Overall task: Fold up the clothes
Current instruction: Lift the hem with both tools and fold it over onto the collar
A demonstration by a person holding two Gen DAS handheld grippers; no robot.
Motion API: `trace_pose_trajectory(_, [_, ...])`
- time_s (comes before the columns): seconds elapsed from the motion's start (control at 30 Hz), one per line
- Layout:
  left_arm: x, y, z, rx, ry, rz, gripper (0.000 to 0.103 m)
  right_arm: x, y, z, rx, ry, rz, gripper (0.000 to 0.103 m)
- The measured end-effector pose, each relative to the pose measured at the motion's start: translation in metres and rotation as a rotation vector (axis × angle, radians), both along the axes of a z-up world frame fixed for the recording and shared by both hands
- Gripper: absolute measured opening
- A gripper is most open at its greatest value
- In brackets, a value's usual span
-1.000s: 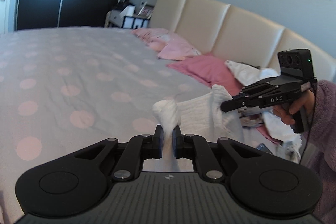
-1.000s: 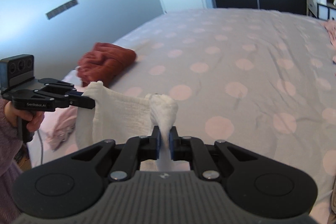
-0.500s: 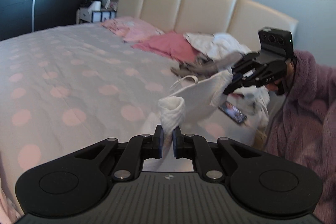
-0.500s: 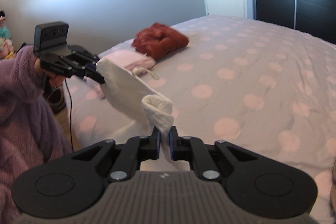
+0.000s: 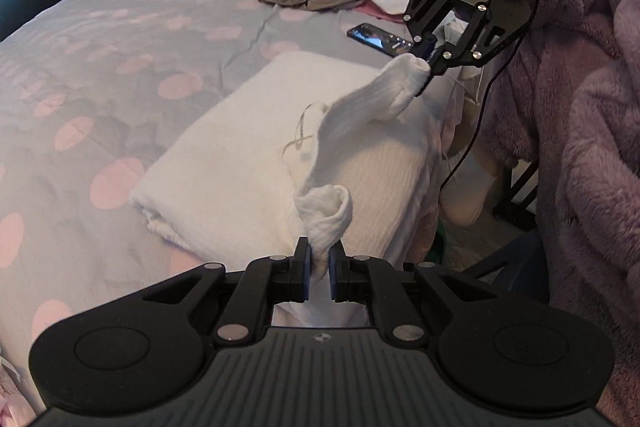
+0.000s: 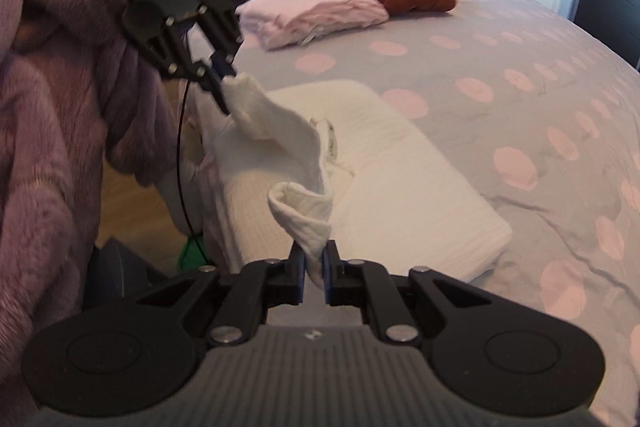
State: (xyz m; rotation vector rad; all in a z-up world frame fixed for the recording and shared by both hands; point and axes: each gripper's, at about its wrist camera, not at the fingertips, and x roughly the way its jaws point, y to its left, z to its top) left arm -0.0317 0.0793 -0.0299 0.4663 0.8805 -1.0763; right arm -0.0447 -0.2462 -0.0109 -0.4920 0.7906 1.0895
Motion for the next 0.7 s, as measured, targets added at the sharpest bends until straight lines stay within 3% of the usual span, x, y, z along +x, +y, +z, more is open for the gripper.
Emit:
trace_pose_trajectory(0.13, [-0.006, -0.003, -0.01, 0.045, -0.009, -0.028, 0.007, -0.007, 0.013, -0.02, -0.1, -0.02, 0.066, 0.011])
trace_pose_trajectory(0.3, [-0.01, -0.008, -0.018, 0.084, -0.022, -0.053, 0.007, -0.013, 0.017, -0.031, -0.145, -0.021, 0.086, 0.012])
trace_pose_trajectory(0.47, [-0.021, -0.013, -0.025, 0.153, -0.068, -0.113, 0.007, -0.018, 0.02, -0.038, -0.183, -0.027, 0.115, 0.022])
trace_pose_trajectory(0.7, [-0.033, -0.013, -0.02, 0.17, -0.078, -0.156, 0.014, -0.025, 0.018, -0.034, -0.194, -0.026, 0.13, 0.033])
